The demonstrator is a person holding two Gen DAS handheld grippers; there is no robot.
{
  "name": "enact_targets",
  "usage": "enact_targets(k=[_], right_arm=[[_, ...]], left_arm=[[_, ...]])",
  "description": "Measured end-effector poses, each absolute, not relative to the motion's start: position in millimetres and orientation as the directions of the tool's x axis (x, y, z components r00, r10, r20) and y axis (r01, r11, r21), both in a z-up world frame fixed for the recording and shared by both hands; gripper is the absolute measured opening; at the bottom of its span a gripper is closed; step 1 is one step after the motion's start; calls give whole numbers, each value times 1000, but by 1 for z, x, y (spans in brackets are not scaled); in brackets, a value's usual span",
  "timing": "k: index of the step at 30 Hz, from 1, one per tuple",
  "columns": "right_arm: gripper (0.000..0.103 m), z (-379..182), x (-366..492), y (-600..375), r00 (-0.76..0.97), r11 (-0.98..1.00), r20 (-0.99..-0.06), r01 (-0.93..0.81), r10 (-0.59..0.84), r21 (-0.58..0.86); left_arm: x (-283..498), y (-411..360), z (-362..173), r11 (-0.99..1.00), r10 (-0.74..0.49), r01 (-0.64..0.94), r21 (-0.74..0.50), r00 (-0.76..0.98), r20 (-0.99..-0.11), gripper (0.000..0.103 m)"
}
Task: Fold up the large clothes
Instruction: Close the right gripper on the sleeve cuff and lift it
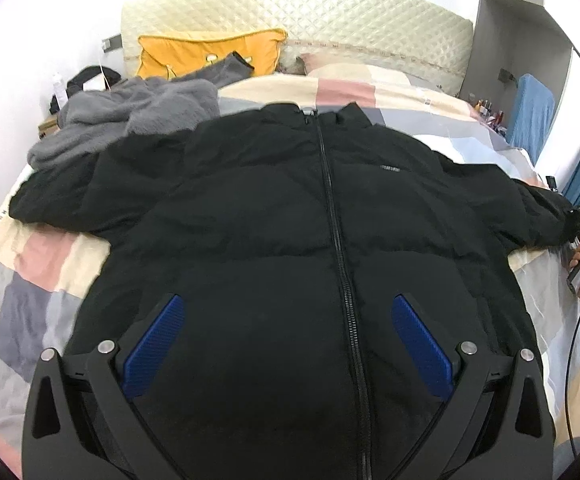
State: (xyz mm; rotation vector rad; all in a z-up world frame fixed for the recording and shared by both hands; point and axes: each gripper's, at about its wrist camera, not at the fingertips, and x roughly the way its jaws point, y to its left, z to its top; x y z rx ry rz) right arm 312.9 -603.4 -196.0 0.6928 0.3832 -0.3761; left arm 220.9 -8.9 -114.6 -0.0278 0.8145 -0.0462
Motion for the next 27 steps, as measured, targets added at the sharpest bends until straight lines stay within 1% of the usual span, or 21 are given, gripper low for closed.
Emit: enact_targets(k=[4,6,9,12,15,18,22,25,27], right_arm=[[4,-160,294,-605,858,711,-428,488,-284,506],[3,-138,283,-605,870,701,-390,481,-303,527],[3,-100,274,-589,880,729,-354,465,-317,503],[2,-53,266,-564,905,778,-285,418,-315,469],[2,-3,261,-528,931,843,-213,360,-296,400],[2,39,259,-476,961,902,-150,269,-230,338],[2,65,257,-407,987,944,-107,149,-123,294],[2,69,261,-354,994,963,-106,55,-28,265],[2,69,265,-312,993,970,-113,-12,40,241]], left_arm=[[207,-2,-94,999,-42,26,-33,701,-711,103],[199,5,-83,999,-42,22,-37,709,-704,103],[185,19,-65,999,-26,-1,-39,728,-685,103],[175,32,-51,999,3,-31,-29,733,-680,103],[161,41,-39,999,22,-37,-9,742,-670,103],[144,54,-29,999,52,-49,23,755,-654,103],[128,72,-23,998,38,-59,-9,749,-661,103],[115,86,-19,997,26,-66,-35,753,-658,103],[106,95,-18,997,33,-69,-30,756,-654,103]])
